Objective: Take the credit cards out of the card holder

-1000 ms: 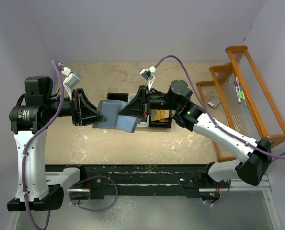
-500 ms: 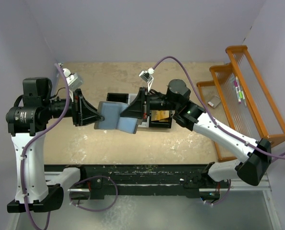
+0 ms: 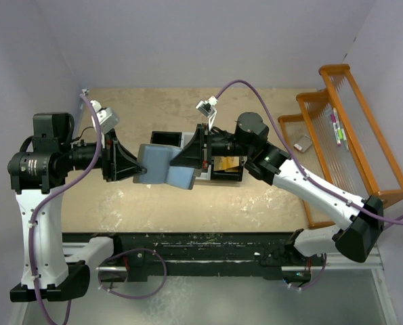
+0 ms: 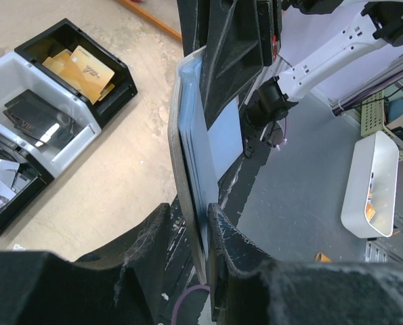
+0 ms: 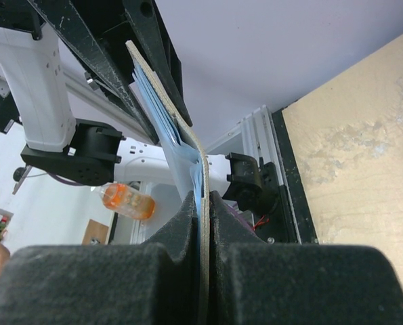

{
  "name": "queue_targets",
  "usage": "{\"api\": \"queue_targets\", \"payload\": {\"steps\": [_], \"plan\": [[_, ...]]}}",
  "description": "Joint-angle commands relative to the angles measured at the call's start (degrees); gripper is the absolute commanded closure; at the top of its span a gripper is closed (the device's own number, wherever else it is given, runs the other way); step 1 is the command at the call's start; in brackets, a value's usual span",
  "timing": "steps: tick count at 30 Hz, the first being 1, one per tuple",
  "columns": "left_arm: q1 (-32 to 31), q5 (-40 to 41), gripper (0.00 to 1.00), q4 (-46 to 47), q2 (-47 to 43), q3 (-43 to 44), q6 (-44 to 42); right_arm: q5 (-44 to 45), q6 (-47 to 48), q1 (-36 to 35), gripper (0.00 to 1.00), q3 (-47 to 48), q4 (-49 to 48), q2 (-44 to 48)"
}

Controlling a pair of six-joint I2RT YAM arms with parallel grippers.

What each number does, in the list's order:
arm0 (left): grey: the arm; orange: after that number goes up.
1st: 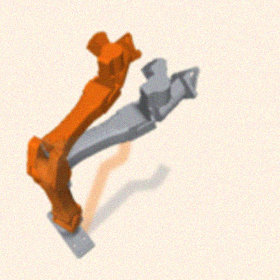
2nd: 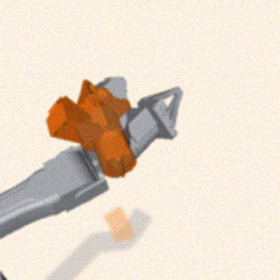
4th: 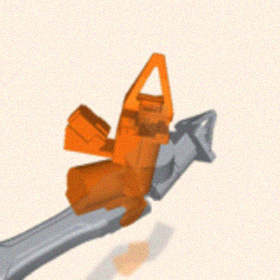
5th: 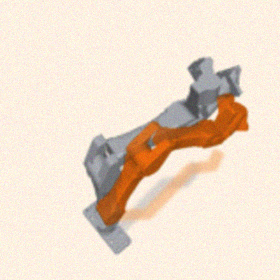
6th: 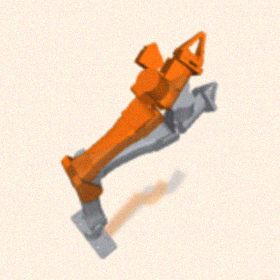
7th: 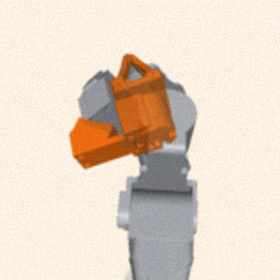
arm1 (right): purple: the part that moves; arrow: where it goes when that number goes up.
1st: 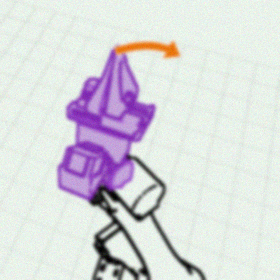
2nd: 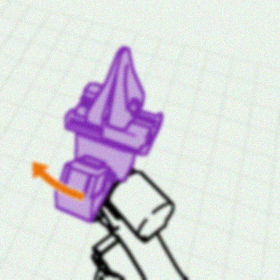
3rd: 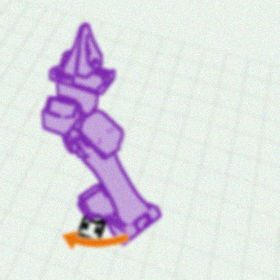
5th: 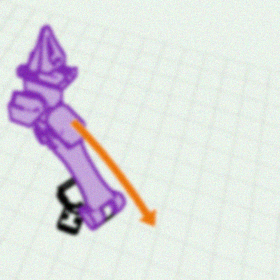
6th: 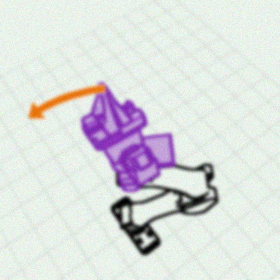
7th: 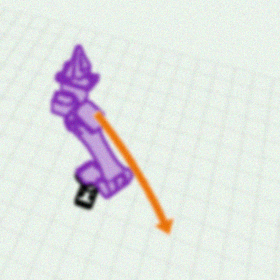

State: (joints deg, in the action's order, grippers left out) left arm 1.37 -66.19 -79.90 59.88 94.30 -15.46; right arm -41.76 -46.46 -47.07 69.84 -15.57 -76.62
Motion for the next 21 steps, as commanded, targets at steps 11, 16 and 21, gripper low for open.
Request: {"api": "queue_targets", "payload": {"steps": [11,16,21], "plan": [[-0.1,2.9,0.74,-1.1,0.1,2.8,-3.0,-0.6,1.4,0.3,1.00,2.5,-0.9,1.1],[-0.1,4.1,0.78,-0.7,0.1,3.7,-2.6,-0.3,1.8,0.3,1.00,2.3,-0.4,1.0],[-0.1,5.1,0.82,0.3,-0.4,3.1,-2.1,-0.1,2.0,0.3,1.00,2.4,0.0,0.9]]}}
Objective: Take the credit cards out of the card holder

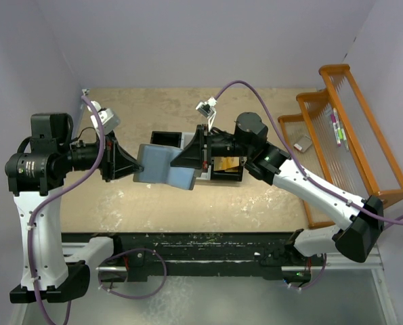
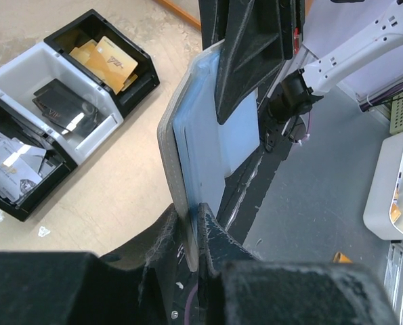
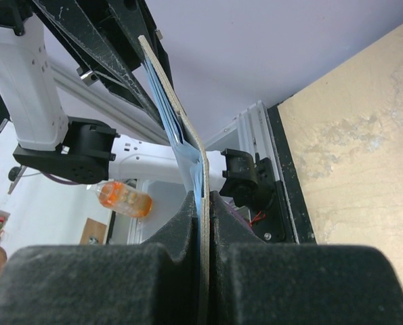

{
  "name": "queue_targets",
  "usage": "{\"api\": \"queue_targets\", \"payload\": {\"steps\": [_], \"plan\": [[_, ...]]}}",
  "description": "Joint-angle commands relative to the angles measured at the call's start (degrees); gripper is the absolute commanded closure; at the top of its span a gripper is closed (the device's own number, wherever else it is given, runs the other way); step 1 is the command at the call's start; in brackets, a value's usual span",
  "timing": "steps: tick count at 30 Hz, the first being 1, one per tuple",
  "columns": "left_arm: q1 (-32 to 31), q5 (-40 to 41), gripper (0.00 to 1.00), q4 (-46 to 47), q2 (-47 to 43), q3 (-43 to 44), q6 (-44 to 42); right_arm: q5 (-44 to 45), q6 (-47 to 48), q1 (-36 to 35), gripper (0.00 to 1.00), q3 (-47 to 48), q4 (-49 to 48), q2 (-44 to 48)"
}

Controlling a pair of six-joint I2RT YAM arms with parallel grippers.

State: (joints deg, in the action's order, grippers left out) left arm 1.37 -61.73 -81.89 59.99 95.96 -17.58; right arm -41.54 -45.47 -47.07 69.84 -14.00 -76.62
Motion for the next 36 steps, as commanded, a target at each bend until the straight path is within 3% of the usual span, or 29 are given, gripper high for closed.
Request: {"api": "queue_targets", "payload": {"steps": [1,20,28,36], "plan": [[-0.1,0.6,0.83,2.5,-0.7,1.1,0.1,-0.3,1.0,0.3,1.00,2.4,-1.6,0.9],[-0.1,-3.5,0.86,13.4,-3.8,-9.3,9.6,0.2,0.2,0.3,1.00,2.3,-5.7,-0.2],[-0.1,-7.1,0.81,17.7,-4.7,-12.2,14.1,-1.2,-1.5,0.2,1.00,1.4,-9.0,-0.5],[-0.1,-7.7,0.90,17.2,-4.7,-11.6,14.1,-4.8,-3.0,0.2,1.00,-0.7,-13.5,0.3]]}}
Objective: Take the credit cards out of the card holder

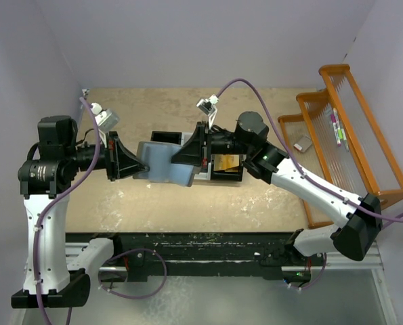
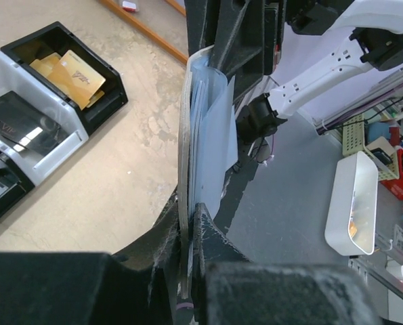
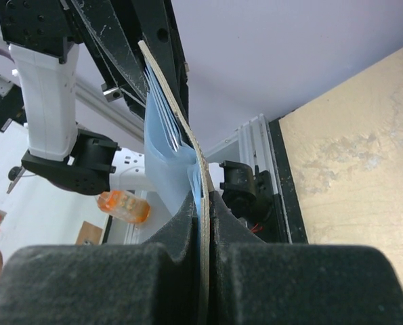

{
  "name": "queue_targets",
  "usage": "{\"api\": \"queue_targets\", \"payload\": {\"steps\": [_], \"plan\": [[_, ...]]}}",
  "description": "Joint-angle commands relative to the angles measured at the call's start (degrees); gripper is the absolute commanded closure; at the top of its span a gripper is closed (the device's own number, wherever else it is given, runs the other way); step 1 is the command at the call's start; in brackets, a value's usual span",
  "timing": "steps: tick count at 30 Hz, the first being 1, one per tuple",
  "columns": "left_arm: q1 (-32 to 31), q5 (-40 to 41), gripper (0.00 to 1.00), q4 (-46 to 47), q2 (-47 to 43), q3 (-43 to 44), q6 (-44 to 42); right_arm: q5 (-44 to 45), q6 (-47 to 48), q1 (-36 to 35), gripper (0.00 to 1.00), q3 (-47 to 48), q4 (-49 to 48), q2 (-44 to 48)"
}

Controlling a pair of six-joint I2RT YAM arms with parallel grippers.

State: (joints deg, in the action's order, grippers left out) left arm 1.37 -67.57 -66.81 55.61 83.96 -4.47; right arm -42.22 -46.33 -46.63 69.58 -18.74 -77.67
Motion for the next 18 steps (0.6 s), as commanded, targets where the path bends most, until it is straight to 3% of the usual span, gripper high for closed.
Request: {"api": "queue_targets", "payload": {"steps": [1,4,7,10,13,18], "plan": [[-0.1,-2.5,0.89,2.2,-0.3,0.5,1.5,-4.5,-2.6,-0.2,0.97,-0.6,-9.8,1.3],[-0.1,-5.8,0.85,2.6,0.3,0.5,3.1,-5.1,-4.3,-0.2,0.84,-1.0,-12.0,0.7],[-0.1,-7.7,1.00,2.9,0.8,0.3,4.7,-7.0,-5.4,-0.2,0.52,-1.4,-11.5,0.3],[-0.1,-7.2,1.00,3.0,0.5,0.4,4.9,-6.2,-6.6,0.1,0.23,-2.1,-13.0,1.1],[-0.1,-5.4,1.00,3.1,0.1,0.8,4.8,-4.3,-4.2,0.5,0.02,-1.2,-9.3,2.3],[-0.1,-3.5,1.00,3.0,0.0,0.8,4.4,1.8,-0.7,-0.6,0.00,3.3,-4.9,0.7]]}}
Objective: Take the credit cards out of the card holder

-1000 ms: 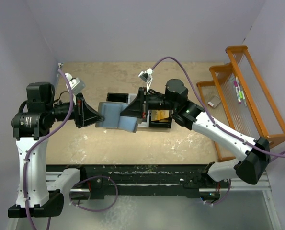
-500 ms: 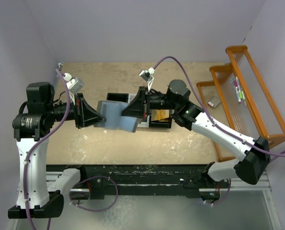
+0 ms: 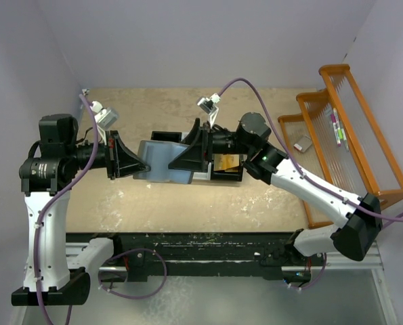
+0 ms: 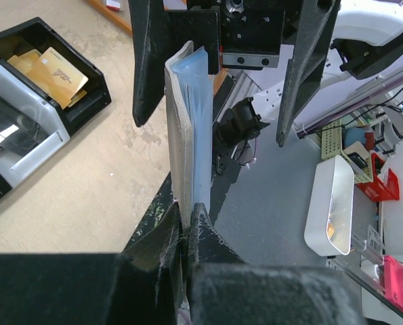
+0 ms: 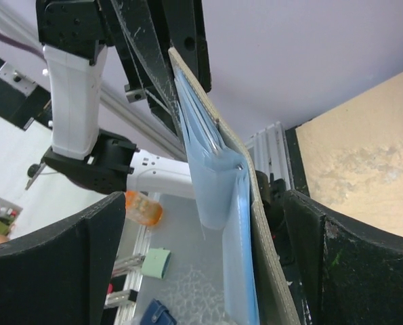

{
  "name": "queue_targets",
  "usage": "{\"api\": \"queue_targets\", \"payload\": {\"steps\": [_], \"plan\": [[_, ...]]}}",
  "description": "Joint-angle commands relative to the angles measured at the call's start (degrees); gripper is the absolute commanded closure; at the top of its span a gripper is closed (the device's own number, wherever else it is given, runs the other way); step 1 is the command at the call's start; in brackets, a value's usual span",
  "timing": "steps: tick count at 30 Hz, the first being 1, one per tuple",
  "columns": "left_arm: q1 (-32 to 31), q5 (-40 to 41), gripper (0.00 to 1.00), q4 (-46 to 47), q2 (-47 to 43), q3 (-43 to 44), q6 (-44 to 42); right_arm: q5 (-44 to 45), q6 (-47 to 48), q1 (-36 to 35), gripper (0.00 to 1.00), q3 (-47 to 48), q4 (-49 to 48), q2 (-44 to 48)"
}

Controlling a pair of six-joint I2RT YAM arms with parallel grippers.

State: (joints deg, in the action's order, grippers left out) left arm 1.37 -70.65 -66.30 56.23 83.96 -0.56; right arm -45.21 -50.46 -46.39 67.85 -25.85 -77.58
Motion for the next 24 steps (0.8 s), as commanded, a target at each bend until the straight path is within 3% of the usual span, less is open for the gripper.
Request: {"api": "queue_targets", "payload": {"steps": [1,4,7,13,18,23,24], "plan": [[-0.1,-0.7,1.00,2.5,-0.6,0.8,0.6,6.7,5.2,-1.5,0.00,6.8,5.4,-0.2],[-0.1,-1.5,1.00,2.3,-0.3,1.4,0.6,12.0,9.0,-3.6,0.04,10.6,11.0,-2.3],[-0.1,-2.2,1.00,1.3,0.1,2.5,0.1,14.6,10.0,-4.2,0.16,11.4,12.4,-2.8],[-0.1,-6.5,1.00,1.3,0.4,3.5,1.4,14.5,9.2,-4.2,0.59,8.7,10.8,-3.0],[-0.1,-11.8,1.00,2.0,0.7,3.6,4.2,16.2,9.3,-4.2,0.73,7.7,11.3,-2.6],[-0.1,-12.5,1.00,2.1,0.9,4.5,4.8,13.9,8.5,-4.1,1.00,3.5,7.0,1.2],[-0.1,-12.6,1.00,2.1,0.9,4.8,4.8,13.4,8.2,-4.1,1.00,2.5,5.8,1.7]]}}
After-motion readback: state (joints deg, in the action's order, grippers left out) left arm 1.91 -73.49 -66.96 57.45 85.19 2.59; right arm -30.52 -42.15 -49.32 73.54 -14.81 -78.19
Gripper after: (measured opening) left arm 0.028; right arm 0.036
